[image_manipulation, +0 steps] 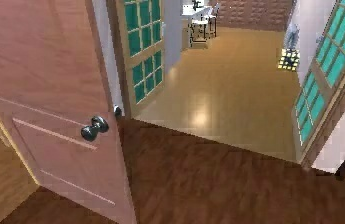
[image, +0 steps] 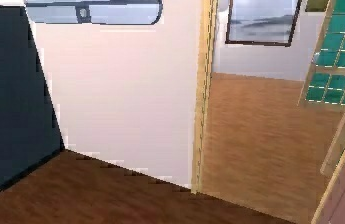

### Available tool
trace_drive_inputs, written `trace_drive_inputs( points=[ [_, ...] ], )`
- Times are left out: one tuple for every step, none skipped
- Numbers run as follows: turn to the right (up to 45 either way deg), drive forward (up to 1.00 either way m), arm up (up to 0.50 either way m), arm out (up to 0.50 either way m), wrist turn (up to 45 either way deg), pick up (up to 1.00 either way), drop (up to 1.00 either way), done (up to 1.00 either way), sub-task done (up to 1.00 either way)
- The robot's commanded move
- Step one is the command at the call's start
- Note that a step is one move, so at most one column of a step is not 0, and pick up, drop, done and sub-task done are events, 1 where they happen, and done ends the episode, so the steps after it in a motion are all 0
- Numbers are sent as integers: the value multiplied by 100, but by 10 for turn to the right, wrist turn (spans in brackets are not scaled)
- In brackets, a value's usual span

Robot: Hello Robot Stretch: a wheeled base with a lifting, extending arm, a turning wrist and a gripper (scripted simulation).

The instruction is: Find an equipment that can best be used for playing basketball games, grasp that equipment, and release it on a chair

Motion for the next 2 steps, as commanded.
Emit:
trace_drive_inputs(
  points=[
    [0,75,0,0,0,0,0,0,0],
    [390,0,0,0,0,0,0,0,0]
  ],
)
